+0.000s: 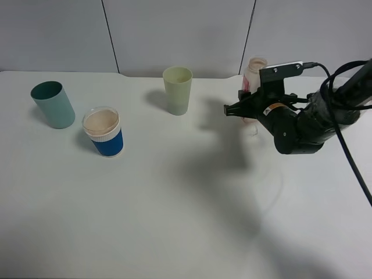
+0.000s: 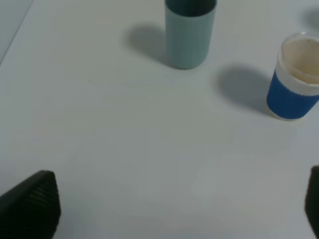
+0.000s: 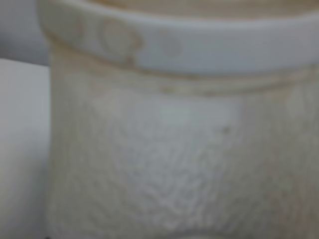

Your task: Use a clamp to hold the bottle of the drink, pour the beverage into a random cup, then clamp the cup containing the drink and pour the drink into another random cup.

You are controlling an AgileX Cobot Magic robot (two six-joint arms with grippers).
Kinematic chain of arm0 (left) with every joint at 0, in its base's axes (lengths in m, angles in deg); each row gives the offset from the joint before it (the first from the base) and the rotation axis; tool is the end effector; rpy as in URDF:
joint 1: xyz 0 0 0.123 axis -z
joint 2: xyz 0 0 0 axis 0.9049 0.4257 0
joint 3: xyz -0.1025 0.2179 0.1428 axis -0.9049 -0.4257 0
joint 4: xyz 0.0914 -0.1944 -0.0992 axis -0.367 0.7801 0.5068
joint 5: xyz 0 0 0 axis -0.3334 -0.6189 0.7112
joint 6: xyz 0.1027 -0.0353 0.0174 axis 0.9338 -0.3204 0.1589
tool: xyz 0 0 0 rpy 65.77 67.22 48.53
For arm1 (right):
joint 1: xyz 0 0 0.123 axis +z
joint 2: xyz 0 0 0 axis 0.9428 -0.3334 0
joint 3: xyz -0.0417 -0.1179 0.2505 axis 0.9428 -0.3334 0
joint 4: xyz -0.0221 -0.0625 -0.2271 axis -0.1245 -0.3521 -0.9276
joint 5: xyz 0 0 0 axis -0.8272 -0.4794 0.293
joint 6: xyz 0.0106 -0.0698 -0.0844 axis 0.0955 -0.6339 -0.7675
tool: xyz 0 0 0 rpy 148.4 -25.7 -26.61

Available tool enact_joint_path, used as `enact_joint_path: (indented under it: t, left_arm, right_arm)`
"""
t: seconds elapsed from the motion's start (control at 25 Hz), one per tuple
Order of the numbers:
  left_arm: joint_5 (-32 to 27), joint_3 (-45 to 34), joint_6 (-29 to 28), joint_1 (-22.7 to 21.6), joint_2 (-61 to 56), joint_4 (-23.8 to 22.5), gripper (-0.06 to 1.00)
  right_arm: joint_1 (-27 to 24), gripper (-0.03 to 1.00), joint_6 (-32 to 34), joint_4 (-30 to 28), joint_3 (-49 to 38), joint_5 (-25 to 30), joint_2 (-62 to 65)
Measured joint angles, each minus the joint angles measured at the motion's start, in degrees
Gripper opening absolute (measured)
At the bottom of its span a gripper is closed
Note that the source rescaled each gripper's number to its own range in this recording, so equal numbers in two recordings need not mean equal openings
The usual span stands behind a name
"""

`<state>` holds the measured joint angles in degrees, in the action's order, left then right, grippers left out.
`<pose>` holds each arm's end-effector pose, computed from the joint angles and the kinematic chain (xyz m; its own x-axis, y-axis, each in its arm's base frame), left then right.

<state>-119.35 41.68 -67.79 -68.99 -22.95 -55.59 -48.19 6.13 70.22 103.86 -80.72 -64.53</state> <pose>0.0031 0.0002 0.2639 -0.4358 -0.0450 -0.8989 -0.0788 0.9968 -0.0117 0.3507 0.1119 0.0969 -0.2432 -0.1737 -0.9543 -0.1432 0.9795 -0.1418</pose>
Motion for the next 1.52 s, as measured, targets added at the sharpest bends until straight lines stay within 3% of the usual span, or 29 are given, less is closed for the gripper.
enact_joint_path:
  t: [0.32, 1.08, 1.16, 1.52]
  left_arm:
    - [0.0, 0.0, 0.0, 0.0, 0.0, 0.0, 1.0]
    - [0.0, 0.0, 0.0, 0.0, 0.0, 0.0, 1.0]
    - [0.0, 0.0, 0.0, 0.0, 0.0, 0.0, 1.0]
    - [0.0, 0.0, 0.0, 0.0, 0.0, 0.0, 1.0]
  right_arm:
    - [0.0, 0.0, 3.9, -0.8, 0.0, -2.0, -2.9]
    - [1.0, 0.0, 4.0, 1.1, 0.1, -3.5, -4.0]
    - [1.5, 0.04, 4.0, 1.6, 0.1, -3.9, -4.0]
    - [1.7, 0.44, 4.0, 2.3, 0.1, -4.0, -4.0]
